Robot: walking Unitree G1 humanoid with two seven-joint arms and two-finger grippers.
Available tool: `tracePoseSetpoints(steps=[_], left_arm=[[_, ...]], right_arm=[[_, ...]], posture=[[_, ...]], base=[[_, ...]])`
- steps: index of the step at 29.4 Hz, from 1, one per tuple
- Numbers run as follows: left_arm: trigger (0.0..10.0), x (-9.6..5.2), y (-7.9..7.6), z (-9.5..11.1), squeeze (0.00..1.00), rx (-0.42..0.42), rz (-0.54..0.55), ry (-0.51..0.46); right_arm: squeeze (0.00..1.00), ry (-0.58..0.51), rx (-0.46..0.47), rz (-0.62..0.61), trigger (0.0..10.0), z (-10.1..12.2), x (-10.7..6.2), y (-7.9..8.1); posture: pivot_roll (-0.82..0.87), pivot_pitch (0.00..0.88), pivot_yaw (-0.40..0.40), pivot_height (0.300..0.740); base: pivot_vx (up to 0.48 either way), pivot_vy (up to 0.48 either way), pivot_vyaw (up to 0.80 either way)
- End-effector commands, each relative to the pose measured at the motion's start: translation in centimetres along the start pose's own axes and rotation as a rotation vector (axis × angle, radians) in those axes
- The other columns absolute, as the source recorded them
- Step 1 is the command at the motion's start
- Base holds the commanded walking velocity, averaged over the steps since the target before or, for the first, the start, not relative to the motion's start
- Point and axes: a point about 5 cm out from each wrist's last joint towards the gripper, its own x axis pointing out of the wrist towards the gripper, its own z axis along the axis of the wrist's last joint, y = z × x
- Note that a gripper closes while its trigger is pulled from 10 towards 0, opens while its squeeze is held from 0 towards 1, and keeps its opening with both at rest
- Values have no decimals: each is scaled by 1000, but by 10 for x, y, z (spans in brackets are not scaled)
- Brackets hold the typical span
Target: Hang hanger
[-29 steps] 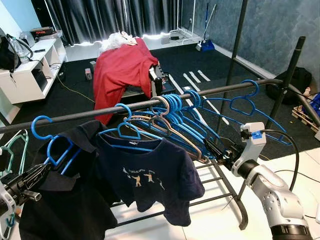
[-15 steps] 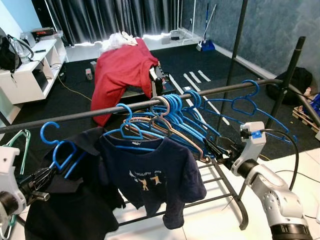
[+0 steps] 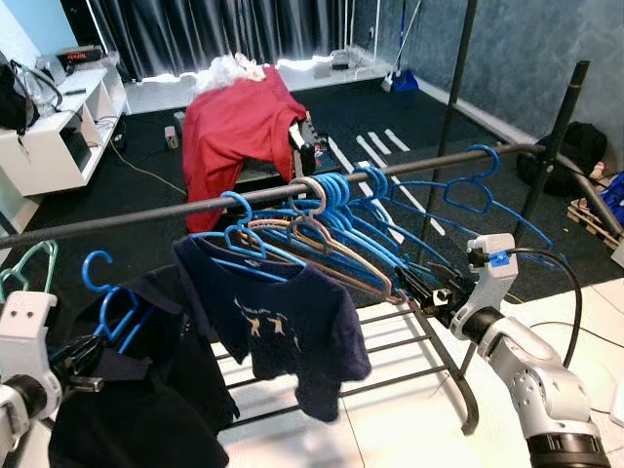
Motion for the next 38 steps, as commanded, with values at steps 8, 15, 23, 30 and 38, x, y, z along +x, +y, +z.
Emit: tracePoseSetpoints(steps=[8, 15, 23, 30, 38], left_arm=[[10000, 2, -2, 30, 0, 40, -18, -102], [10000, 7, -5, 26, 0, 38, -15, -96], [10000, 30, -62, 30, 0, -11, -183, -146], [10000, 47, -94, 34, 0, -27, -287, -160], [10000, 61, -114, 36, 0, -113, -332, -214]], right_arm=[[0, 22, 5, 6, 10000, -3, 1, 0], [0, 20, 0, 10, 10000, -3, 1, 1], [0, -2, -45, 66, 10000, -1, 0, 7], [0, 0, -50, 72, 10000, -1, -1, 8], [0, -2, -51, 75, 10000, -2, -2, 9]], posture=[[-94, 0, 58, 735], [-90, 0, 58, 735], [-91, 0, 55, 735], [-95, 0, 55, 735], [-101, 0, 61, 735]], base=[[-403, 0, 0], [-403, 0, 0], [-383, 0, 600], [-376, 0, 800], [-375, 0, 800]])
